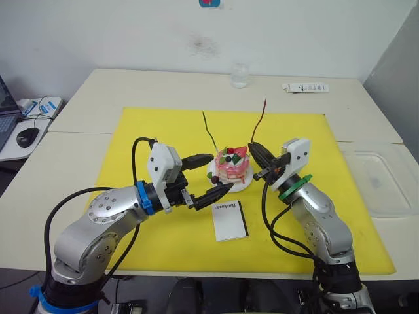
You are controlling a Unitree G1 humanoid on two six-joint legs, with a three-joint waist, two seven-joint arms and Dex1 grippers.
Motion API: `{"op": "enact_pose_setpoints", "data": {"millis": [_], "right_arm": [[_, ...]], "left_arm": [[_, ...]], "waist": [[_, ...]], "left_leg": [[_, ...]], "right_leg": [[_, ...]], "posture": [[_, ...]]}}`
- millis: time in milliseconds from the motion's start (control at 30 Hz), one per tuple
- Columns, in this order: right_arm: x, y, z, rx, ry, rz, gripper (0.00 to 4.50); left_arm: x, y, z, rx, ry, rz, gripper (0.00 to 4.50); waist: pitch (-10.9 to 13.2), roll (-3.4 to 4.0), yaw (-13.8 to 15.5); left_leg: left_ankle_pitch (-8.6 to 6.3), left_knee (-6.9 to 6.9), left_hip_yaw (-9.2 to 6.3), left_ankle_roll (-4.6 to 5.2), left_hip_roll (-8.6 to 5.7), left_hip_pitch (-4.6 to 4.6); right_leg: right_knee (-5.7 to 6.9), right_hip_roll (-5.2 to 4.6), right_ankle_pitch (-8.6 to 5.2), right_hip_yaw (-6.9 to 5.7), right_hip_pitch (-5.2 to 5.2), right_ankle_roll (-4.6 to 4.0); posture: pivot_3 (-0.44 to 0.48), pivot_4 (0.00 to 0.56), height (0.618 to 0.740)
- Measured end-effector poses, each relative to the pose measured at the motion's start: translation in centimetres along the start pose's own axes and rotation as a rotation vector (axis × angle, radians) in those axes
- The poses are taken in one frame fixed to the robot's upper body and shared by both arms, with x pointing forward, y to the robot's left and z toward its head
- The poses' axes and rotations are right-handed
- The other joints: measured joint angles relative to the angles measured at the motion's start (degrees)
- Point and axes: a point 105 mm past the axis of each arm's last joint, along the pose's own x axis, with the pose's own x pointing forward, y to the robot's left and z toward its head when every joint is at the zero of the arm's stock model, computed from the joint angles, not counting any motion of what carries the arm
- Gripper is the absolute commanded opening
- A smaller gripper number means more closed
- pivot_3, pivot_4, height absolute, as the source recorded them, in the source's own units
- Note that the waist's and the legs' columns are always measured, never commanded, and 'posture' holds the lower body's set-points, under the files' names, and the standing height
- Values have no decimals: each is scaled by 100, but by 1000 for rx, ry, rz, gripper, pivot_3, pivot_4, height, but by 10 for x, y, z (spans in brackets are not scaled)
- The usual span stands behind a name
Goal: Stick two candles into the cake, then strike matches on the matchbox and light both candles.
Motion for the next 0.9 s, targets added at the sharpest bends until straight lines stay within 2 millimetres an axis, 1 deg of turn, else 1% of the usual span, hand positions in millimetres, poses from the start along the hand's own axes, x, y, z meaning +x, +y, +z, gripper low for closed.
{"op": "enact_pose_setpoints", "data": {"millis": [233, 433, 900], "right_arm": [[0, 6, -1, 44, 0, 15, 48], [6, 6, 0, 54, -6, 10, 48], [3, 3, -7, 42, 20, -6, 48]], "left_arm": [[0, 0, -1, -2, 3, -1, 4500], [-1, 0, -1, 0, 7, -2, 4500], [-4, -3, 0, 7, 9, 3, 4500]], "waist": [[0, 0, 0], [0, 1, -1], [0, 1, -3]], "left_leg": [[-4, 0, -1, 8, 0, 1], [-4, 0, -1, 8, 0, 1], [-5, 0, 0, 8, 0, 1]], "right_leg": [[2, 0, 0, 0, 0, 0], [1, 0, 0, -1, 0, 0], [1, 0, 0, 0, 0, 0]], "posture": [[0, 150, 740], [0, 150, 740], [0, 150, 740]]}}
